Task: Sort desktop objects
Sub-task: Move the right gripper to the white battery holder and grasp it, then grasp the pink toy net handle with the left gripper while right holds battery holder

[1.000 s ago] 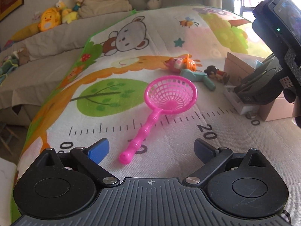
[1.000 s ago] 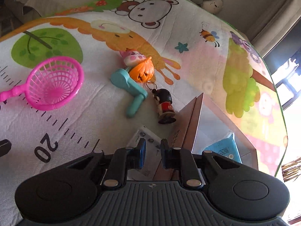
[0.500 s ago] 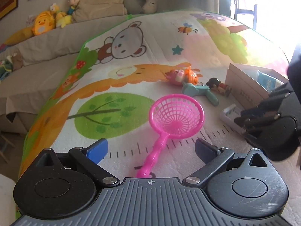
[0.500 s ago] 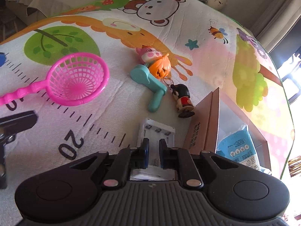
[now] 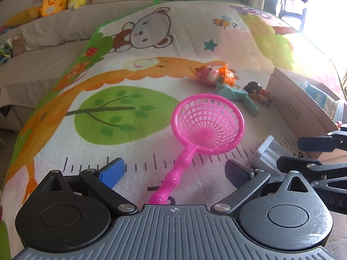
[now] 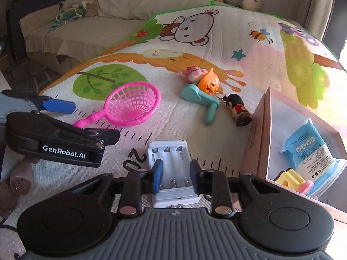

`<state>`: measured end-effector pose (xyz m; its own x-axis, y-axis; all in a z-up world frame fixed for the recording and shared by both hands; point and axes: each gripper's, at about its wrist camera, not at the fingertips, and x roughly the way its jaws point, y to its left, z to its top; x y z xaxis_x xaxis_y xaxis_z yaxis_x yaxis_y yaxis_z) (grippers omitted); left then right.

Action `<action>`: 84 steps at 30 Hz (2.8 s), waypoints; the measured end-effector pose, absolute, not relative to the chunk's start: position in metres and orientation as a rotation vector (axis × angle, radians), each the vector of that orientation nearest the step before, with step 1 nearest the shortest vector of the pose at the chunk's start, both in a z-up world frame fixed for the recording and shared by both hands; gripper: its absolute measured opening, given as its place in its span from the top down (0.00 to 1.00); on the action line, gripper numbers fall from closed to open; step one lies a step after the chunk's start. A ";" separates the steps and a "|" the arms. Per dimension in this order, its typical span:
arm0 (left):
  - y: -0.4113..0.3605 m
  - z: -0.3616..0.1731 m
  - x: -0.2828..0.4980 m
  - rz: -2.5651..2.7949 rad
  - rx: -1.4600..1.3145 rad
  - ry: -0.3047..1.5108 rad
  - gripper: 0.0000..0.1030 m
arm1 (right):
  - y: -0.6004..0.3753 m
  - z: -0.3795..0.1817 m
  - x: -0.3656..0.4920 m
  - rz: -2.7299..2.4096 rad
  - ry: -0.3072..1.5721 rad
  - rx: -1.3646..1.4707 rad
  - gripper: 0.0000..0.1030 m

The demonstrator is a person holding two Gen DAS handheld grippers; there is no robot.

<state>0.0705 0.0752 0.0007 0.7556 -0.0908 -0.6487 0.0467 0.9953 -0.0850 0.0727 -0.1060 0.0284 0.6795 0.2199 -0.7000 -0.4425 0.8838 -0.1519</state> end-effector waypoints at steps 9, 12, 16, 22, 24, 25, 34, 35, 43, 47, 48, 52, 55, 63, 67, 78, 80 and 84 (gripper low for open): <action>0.084 0.001 0.067 -0.034 -0.097 0.704 0.01 | -0.119 0.016 0.080 0.341 0.709 -0.198 0.25; 0.082 0.000 0.067 -0.033 -0.085 0.704 0.01 | -0.122 0.007 0.077 0.379 0.770 -0.140 0.35; 0.081 0.000 0.067 -0.032 -0.079 0.706 0.01 | -0.120 0.007 0.060 0.416 0.739 -0.155 0.53; 0.078 -0.001 0.067 -0.025 -0.058 0.709 0.01 | -0.128 0.012 0.020 0.500 0.765 -0.203 0.54; 0.074 -0.001 0.066 -0.022 -0.036 0.702 0.01 | -0.139 0.013 0.008 0.484 0.767 -0.207 0.54; 0.072 0.000 0.065 -0.030 -0.024 0.689 0.01 | -0.148 0.013 0.004 0.451 0.764 -0.200 0.54; 0.046 0.003 0.078 -0.025 0.063 0.698 0.33 | -0.194 0.007 -0.003 0.320 0.680 -0.097 0.41; 0.043 0.004 0.079 -0.024 0.078 0.697 0.44 | -0.196 0.007 -0.002 0.326 0.679 -0.084 0.40; 0.038 0.005 0.060 -0.050 0.071 0.703 0.83 | -0.189 0.004 -0.002 0.344 0.697 -0.117 0.31; 0.040 0.006 0.044 -0.067 0.060 0.703 0.85 | -0.187 0.004 -0.001 0.338 0.699 -0.127 0.29; 0.041 0.006 0.040 -0.074 0.058 0.703 0.85 | -0.187 0.004 -0.001 0.333 0.700 -0.127 0.27; 0.042 0.007 0.018 -0.109 0.046 0.704 0.85 | -0.186 0.004 0.000 0.320 0.703 -0.135 0.25; 0.041 0.007 0.000 -0.142 0.032 0.706 0.85 | -0.185 0.004 0.000 0.314 0.703 -0.143 0.24; 0.038 0.007 -0.037 -0.217 -0.003 0.714 0.85 | -0.184 0.004 0.000 0.304 0.702 -0.154 0.21; 0.036 0.009 -0.039 -0.220 0.002 0.706 0.81 | -0.183 0.004 -0.001 0.302 0.700 -0.159 0.20; 0.048 0.010 -0.032 -0.103 0.045 0.707 0.41 | -0.168 0.006 -0.008 0.433 0.718 -0.200 0.13; 0.052 0.011 -0.031 -0.087 0.037 0.710 0.35 | -0.162 0.006 -0.006 0.472 0.715 -0.205 0.13; 0.059 0.013 -0.029 -0.062 0.020 0.717 0.29 | -0.153 0.005 0.007 0.499 0.711 -0.192 0.25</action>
